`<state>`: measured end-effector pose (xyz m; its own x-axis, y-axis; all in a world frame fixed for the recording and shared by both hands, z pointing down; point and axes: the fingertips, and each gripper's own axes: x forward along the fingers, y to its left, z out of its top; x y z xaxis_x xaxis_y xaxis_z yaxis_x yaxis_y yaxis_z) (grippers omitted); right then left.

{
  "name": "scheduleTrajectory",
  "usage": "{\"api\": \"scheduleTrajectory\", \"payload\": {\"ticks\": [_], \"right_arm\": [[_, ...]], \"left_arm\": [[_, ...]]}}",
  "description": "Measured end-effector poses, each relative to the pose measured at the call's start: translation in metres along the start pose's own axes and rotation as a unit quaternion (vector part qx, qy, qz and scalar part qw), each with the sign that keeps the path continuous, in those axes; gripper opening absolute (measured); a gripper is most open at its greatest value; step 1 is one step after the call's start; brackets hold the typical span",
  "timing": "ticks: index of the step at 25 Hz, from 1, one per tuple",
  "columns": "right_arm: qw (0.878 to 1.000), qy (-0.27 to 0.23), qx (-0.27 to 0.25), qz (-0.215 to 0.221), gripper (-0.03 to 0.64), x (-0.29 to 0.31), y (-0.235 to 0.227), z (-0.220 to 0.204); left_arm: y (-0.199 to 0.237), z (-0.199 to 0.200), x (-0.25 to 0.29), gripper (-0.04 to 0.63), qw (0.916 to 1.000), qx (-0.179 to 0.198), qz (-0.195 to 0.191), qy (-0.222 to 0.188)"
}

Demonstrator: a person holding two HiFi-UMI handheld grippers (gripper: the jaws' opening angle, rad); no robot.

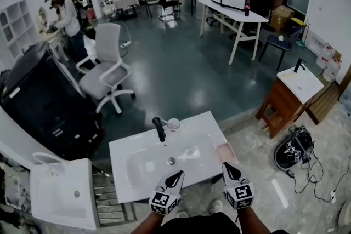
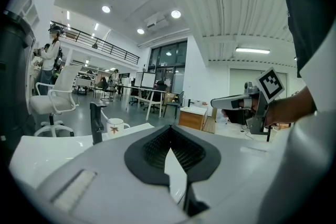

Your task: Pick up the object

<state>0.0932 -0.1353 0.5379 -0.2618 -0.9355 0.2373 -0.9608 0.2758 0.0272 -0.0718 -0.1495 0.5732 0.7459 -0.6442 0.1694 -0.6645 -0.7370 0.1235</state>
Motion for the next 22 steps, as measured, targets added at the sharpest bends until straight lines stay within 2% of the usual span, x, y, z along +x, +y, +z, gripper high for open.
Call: {"api": "scheduleTrajectory", "payload": {"ticks": [11,22], "right_arm": [[0.999,0.03,0.0,0.029,0.003,0.014,-0.044,-0.024],[0.996,0.088,-0.003,0.016,0.003,0.025,-0.076,-0.077]], "left_arm": [[-0.015,-0.01,0.036,0.018,0.9993,-0.015,0.03,0.014],[-0.017,-0.03,0.051,0.018,0.9968,-0.036,0.06,0.038]]}}
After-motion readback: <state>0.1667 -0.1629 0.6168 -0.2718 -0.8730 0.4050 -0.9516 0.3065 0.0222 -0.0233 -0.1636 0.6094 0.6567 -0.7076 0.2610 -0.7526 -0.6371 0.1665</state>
